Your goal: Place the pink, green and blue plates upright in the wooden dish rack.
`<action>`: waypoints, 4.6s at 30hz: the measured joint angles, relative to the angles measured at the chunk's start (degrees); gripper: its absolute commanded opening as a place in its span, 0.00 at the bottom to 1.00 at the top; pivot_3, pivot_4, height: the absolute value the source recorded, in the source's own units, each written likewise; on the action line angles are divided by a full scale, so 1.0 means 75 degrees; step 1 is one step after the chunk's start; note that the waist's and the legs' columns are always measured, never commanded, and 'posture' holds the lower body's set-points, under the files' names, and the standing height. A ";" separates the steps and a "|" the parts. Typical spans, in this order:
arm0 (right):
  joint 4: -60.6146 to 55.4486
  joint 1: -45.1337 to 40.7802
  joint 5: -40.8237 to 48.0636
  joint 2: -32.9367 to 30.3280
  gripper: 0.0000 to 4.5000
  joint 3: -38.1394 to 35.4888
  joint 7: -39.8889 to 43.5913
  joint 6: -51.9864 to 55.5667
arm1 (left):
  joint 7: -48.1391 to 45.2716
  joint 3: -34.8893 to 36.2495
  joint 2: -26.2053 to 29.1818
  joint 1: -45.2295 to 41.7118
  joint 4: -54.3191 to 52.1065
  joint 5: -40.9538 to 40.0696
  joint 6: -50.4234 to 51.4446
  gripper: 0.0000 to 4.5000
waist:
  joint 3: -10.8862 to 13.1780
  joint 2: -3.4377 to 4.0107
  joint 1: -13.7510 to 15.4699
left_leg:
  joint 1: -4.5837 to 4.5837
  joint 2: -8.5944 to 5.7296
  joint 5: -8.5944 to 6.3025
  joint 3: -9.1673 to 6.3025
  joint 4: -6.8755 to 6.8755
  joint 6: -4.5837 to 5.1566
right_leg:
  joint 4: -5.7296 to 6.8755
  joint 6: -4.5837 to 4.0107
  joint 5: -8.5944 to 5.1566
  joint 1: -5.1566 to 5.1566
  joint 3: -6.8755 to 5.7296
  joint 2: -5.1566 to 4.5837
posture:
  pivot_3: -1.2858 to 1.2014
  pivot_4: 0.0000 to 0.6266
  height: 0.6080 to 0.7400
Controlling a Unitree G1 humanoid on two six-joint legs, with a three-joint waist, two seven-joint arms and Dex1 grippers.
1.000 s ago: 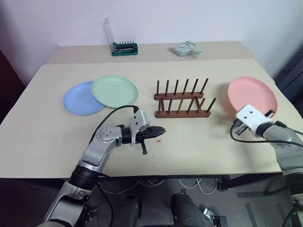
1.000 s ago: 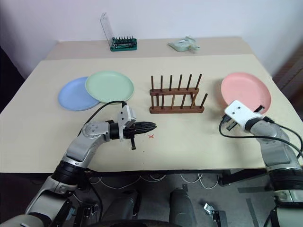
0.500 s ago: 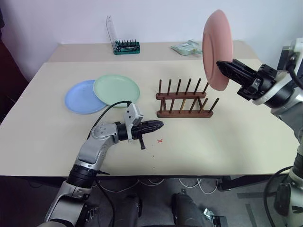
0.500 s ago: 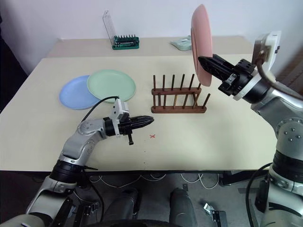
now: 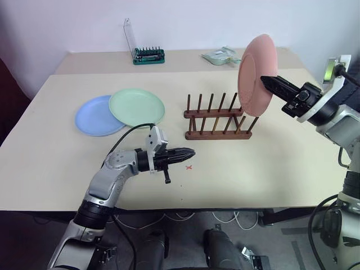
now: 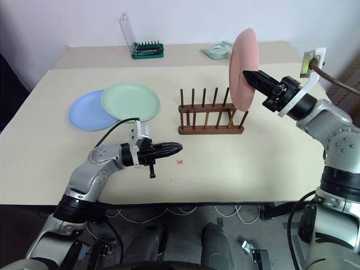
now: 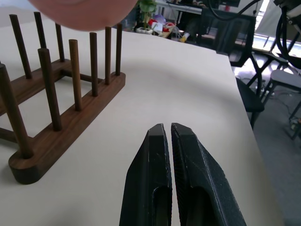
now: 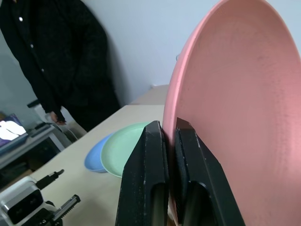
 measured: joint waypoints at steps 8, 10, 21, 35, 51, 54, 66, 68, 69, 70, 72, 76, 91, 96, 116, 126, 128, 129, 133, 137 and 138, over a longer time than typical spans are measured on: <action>0.0955 -0.0241 -0.0098 0.0255 0.07 -0.0053 -0.0236 0.0119 | 0.0060 -0.0021 0.0011 0.0130 0.0045 0.0014 -0.0054 0.04 | 0.0000 0.0000 -0.0006 | -0.0001 0.0000 0.0000 0.0001 -0.0001 0.0000 | 0.0002 -0.0001 0.0001 -0.0003 0.0001 0.0001 | 0.52 0.24 1.00; 0.0973 -0.0192 -0.0159 0.0271 0.23 -0.0053 -0.0207 0.0073 | 0.0081 -0.0033 0.0011 0.0133 0.0035 0.0014 -0.0042 0.04 | 0.0000 0.0000 -0.0005 | -0.0001 0.0000 0.0000 0.0001 -0.0002 0.0000 | 0.0002 -0.0001 0.0001 -0.0005 0.0001 0.0001 | 0.52 0.24 1.00; 0.0966 -0.0073 -0.0920 0.0371 0.96 -0.0066 -0.0250 -0.0949 | 0.0284 -0.0046 0.0014 0.0128 -0.0231 0.0003 0.0290 0.04 | 0.0000 0.0001 -0.0008 | -0.0001 0.0000 0.0000 0.0002 0.0000 0.0000 | 0.0006 0.0000 0.0001 -0.0006 0.0001 0.0001 | 0.52 0.24 1.00; -0.1800 0.0294 -0.4200 -0.1860 0.97 0.1317 0.0783 -0.3460 | 0.3177 0.2605 -0.0351 -0.0523 0.0001 -0.0751 0.0783 0.53 | 0.0003 0.0005 -0.0056 | -0.0001 0.0013 0.0000 0.0004 0.0002 -0.0002 | 0.0016 0.0002 0.0000 -0.0017 0.0003 0.0011 | 0.52 0.24 1.00; -0.3697 0.0285 -0.5539 -0.0482 0.97 0.4260 0.0989 -0.3152 | 0.7131 0.3568 0.0202 -0.3097 0.2954 0.0405 0.3299 0.98 | 0.0011 -0.0050 0.0107 | -0.0012 -0.0011 0.0026 -0.0013 0.0005 -0.0047 | 0.0010 0.0009 0.0005 -0.0018 -0.0003 -0.0001 | 0.52 0.24 1.00; -0.3707 0.0340 -0.5560 -0.0361 0.97 0.4196 0.0915 -0.3061 | 0.7273 0.3494 0.0172 -0.3479 0.3705 0.0539 0.3530 0.98 | 0.0011 -0.0051 0.0089 | -0.0011 -0.0010 0.0027 -0.0013 0.0005 -0.0049 | 0.0014 0.0009 0.0005 -0.0020 -0.0003 0.0000 | 0.52 0.24 1.00; -0.3981 0.0810 -0.5820 -0.0358 0.97 0.3911 0.0579 -0.2764 | 0.7491 0.3812 -0.0032 -0.4032 0.4860 0.0664 0.3080 0.01 | 0.0013 -0.0054 -0.0011 | -0.0011 -0.0008 0.0030 -0.0012 0.0005 -0.0053 | 0.0031 0.0009 0.0006 -0.0030 -0.0002 0.0000 | 0.52 0.24 1.00; -0.3991 0.0844 -0.5839 -0.0352 0.97 0.3910 0.0576 -0.2725 | 0.7515 0.3848 -0.0064 -0.4030 0.4848 0.0659 0.3059 0.01 | 0.0014 -0.0055 -0.0003 | -0.0011 -0.0009 0.0030 -0.0012 0.0006 -0.0053 | 0.0032 0.0009 0.0006 -0.0029 -0.0002 -0.0001 | 0.52 0.24 1.00; -0.3991 0.0846 -0.5843 -0.0352 0.97 0.3910 0.0576 -0.2717 | 0.7503 0.3865 -0.0084 -0.4021 0.4814 0.0654 0.3056 0.01 | 0.0014 -0.0055 -0.0002 | -0.0012 -0.0009 0.0030 -0.0012 0.0006 -0.0053 | 0.0031 0.0009 0.0006 -0.0029 -0.0002 -0.0001 | 0.52 0.24 1.00; -0.3991 0.0846 -0.5850 -0.0352 0.97 0.3910 0.0576 -0.2717 | 0.7465 0.3910 -0.0139 -0.3973 0.4679 0.0614 0.3008 0.01 | 0.0014 -0.0056 -0.0002 | -0.0012 -0.0009 0.0030 -0.0012 0.0006 -0.0053 | 0.0031 0.0009 0.0006 -0.0029 -0.0002 -0.0001 | 0.52 0.24 1.00; -0.3982 0.0835 -0.5933 -0.0352 0.97 0.3921 0.0576 -0.2737 | 0.7283 0.4119 -0.0386 -0.3774 0.4221 0.0365 0.2577 0.01 | 0.0014 -0.0056 0.0000 | -0.0012 -0.0009 0.0032 -0.0011 0.0005 -0.0056 | 0.0030 0.0009 0.0006 -0.0029 -0.0002 -0.0003 | 0.52 0.24 1.00; -0.3672 0.0527 -0.6628 -0.0348 0.97 0.4191 0.0496 -0.3056 | 0.7155 0.4711 -0.1022 -0.3427 0.2713 -0.0323 0.1377 0.01 | 0.0025 -0.0075 -0.0022 | -0.0015 -0.0005 0.0036 -0.0005 0.0006 -0.0064 | 0.0037 0.0006 0.0008 -0.0039 0.0000 -0.0006 | 0.52 0.24 1.00; -0.1410 -0.1384 -1.0647 0.0960 0.97 0.6051 -0.0604 -0.6574 | 0.6690 0.3477 -0.1915 -0.2487 -0.0773 -0.0822 0.0251 0.01 | 0.0026 -0.0086 0.0004 | -0.0013 -0.0008 0.0040 -0.0001 0.0007 -0.0072 | 0.0039 0.0005 0.0008 -0.0037 0.0004 -0.0003 | 0.52 0.24 1.00; -0.1161 -0.1383 -1.1269 0.1166 0.97 0.6180 -0.0726 -0.7024 | 0.6742 0.2773 -0.1969 -0.2480 -0.0951 -0.0300 -0.0009 0.01 | 0.0026 -0.0086 -0.0013 | -0.0012 -0.0007 0.0041 0.0000 0.0006 -0.0072 | 0.0043 0.0004 0.0008 -0.0039 0.0005 -0.0001 | 0.52 0.24 1.00; -0.1001 -0.1368 -1.2058 0.1445 0.00 0.6095 -0.0713 -0.7523 | 0.6944 0.2840 -0.2367 -0.2242 -0.1150 -0.0727 0.0118 0.16 | 0.0025 -0.0089 -0.0012 | -0.0010 -0.0007 0.0041 -0.0004 0.0008 -0.0072 | 0.0046 0.0003 0.0008 -0.0037 0.0006 0.0003 | 0.52 0.24 1.00; -0.0773 -0.1219 -1.2118 0.1528 0.00 0.5967 -0.0696 -0.7504 | 0.8126 0.4376 -0.2201 -0.3067 -0.0643 -0.1599 -0.0313 0.99 | 0.0027 -0.0092 -0.0039 | -0.0007 -0.0005 0.0044 -0.0003 0.0004 -0.0077 | 0.0049 0.0003 0.0008 -0.0039 0.0006 0.0006 | 0.52 0.24 1.00; -0.0826 -0.1167 -1.1527 0.1874 0.00 0.5642 -0.0670 -0.7321 | 0.8149 0.4623 -0.1593 -0.3068 -0.0162 -0.1369 -0.0533 0.99 | 0.0027 -0.0092 -0.0072 | -0.0007 0.0002 0.0044 -0.0003 0.0001 -0.0078 | 0.0051 -0.0001 0.0010 -0.0043 0.0007 0.0013 | 0.52 0.24 1.00; -0.0898 -0.1138 -1.1113 0.2067 0.00 0.5417 -0.0602 -0.7150 | 0.8095 0.4693 -0.1283 -0.3024 0.0025 -0.1176 -0.0632 0.99 | 0.0027 -0.0092 -0.0073 | -0.0007 0.0003 0.0045 -0.0004 -0.0002 -0.0079 | 0.0053 -0.0001 0.0010 -0.0045 0.0007 0.0014 | 0.52 0.24 1.00; -0.1741 -0.1093 -0.8966 0.2746 0.00 0.4374 -0.0089 -0.5802 | 0.7282 0.4303 -0.0278 -0.1990 0.0444 -0.0439 -0.0615 0.99 | 0.0026 -0.0089 -0.0008 | -0.0006 -0.0001 0.0043 -0.0010 -0.0004 -0.0075 | 0.0050 -0.0002 0.0010 -0.0037 0.0007 0.0013 | 0.52 0.24 1.00; -0.2741 -0.1036 -0.6727 0.3000 0.00 0.3428 0.0223 -0.3875 | 0.5588 0.2798 0.0032 -0.0393 0.0395 -0.0195 -0.0138 0.99 | 0.0029 -0.0096 0.0044 | -0.0012 -0.0007 0.0027 -0.0022 0.0004 -0.0048 | 0.0046 -0.0005 0.0011 -0.0033 0.0004 0.0009 | 0.52 0.24 1.00; -0.2975 -0.0995 -0.6149 0.3031 0.00 0.3135 0.0198 -0.3327 | 0.5098 0.2378 0.0139 -0.0099 0.0225 -0.0204 0.0005 0.99 | 0.0030 -0.0098 0.0024 | -0.0012 -0.0005 0.0026 -0.0022 0.0001 -0.0046 | 0.0048 -0.0009 0.0012 -0.0038 0.0005 0.0009 | 0.52 0.24 1.00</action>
